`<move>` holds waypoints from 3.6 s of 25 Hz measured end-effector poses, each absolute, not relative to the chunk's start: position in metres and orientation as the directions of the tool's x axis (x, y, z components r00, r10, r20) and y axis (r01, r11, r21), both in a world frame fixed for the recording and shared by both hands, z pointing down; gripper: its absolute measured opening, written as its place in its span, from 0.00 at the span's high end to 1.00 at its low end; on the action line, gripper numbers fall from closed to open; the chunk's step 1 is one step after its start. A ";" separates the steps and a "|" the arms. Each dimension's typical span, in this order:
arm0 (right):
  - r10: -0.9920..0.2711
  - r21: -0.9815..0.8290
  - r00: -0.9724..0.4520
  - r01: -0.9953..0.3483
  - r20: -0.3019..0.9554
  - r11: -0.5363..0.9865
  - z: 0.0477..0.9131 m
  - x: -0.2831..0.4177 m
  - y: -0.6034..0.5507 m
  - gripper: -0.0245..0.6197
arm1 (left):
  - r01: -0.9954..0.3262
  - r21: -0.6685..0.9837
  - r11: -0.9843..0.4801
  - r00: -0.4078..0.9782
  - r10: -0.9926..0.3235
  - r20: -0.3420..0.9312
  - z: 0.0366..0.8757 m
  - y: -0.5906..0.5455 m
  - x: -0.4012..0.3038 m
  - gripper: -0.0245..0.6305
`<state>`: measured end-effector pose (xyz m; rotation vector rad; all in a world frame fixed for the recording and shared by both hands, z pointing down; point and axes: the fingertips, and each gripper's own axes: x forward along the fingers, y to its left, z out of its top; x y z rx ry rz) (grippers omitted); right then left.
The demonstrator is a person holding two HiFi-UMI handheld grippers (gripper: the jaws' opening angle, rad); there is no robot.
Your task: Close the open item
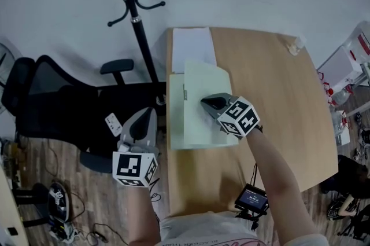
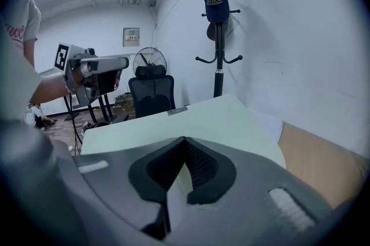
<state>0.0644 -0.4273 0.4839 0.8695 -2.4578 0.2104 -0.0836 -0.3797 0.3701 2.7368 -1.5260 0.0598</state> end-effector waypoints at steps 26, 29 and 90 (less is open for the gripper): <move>-0.450 0.051 -0.563 -0.584 0.694 0.810 0.541 0.012 -0.433 0.96 | -0.857 0.016 -0.515 0.515 -0.855 0.059 0.390 -0.380 -0.099 0.93; -0.443 0.054 -0.545 -0.587 0.712 0.808 0.545 0.007 -0.433 0.96 | -0.858 0.024 -0.512 0.513 -0.857 0.055 0.390 -0.380 -0.101 0.93; -0.517 0.214 -0.393 -0.599 0.761 0.771 0.525 -0.015 -0.415 0.96 | -0.875 -0.018 -0.483 0.483 -0.876 0.017 0.363 -0.347 -0.103 0.94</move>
